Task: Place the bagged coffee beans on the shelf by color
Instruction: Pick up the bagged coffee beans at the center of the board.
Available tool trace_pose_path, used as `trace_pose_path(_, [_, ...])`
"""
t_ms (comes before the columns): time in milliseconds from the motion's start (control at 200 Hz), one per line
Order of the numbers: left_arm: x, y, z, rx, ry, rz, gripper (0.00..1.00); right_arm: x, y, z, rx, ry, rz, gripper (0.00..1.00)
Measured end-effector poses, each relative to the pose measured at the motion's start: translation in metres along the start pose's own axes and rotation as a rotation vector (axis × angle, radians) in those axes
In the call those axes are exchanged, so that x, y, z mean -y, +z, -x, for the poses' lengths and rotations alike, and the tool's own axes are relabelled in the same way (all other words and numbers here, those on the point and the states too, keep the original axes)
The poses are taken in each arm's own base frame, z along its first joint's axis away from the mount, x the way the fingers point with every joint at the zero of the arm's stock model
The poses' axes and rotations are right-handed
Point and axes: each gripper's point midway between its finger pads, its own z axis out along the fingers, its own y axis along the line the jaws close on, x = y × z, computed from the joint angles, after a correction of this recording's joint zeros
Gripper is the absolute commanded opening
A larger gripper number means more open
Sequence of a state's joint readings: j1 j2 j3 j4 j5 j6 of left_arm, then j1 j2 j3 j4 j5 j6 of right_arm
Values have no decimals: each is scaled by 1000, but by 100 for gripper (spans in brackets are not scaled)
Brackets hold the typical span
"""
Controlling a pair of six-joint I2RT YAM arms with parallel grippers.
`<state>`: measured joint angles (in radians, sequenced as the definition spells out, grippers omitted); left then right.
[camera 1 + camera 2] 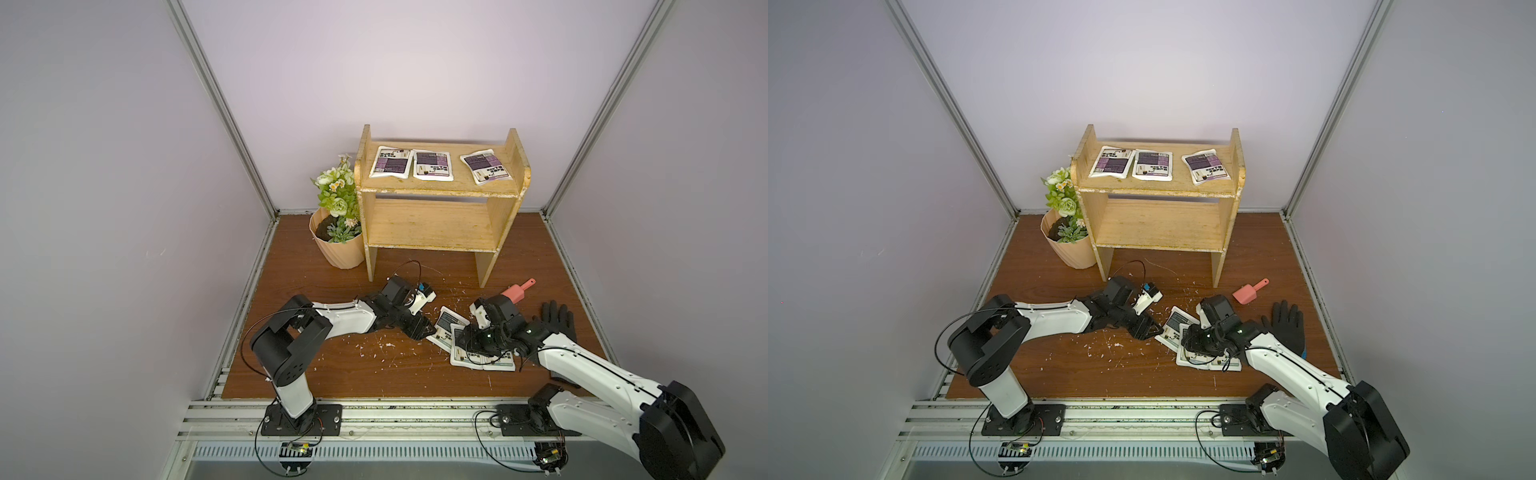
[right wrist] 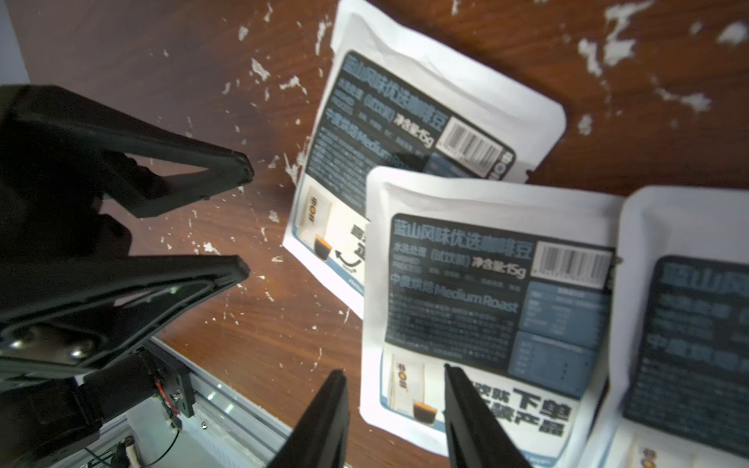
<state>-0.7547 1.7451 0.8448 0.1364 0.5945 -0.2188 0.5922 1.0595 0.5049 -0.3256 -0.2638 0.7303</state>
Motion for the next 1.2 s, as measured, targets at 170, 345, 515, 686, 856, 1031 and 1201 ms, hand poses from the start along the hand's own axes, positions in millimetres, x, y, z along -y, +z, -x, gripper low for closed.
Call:
trace_pose_path(170, [-1,12,-4,-29,-17,-38,59,23,6,-9,-3,43,-59,43])
trace_pose_path(345, [2,21,1,-35,-17,-83,58,34,6,-9,20,70,-68,43])
trace_pose_path(515, [5,28,6,-34,-12,-121,58,39,3,-5,49,92,-54,43])
trace_pose_path(686, [8,35,12,-40,-6,-153,58,55,-4,6,102,137,-92,43])
trace_pose_path(856, [16,43,13,-62,5,-195,55,65,-3,6,106,153,-122,43])
trace_pose_path(1031, [19,47,8,-89,-2,-211,35,62,-1,10,98,128,-127,43])
trace_pose_path(1201, [14,50,1,-113,-22,-191,9,61,-2,14,75,93,-154,44])
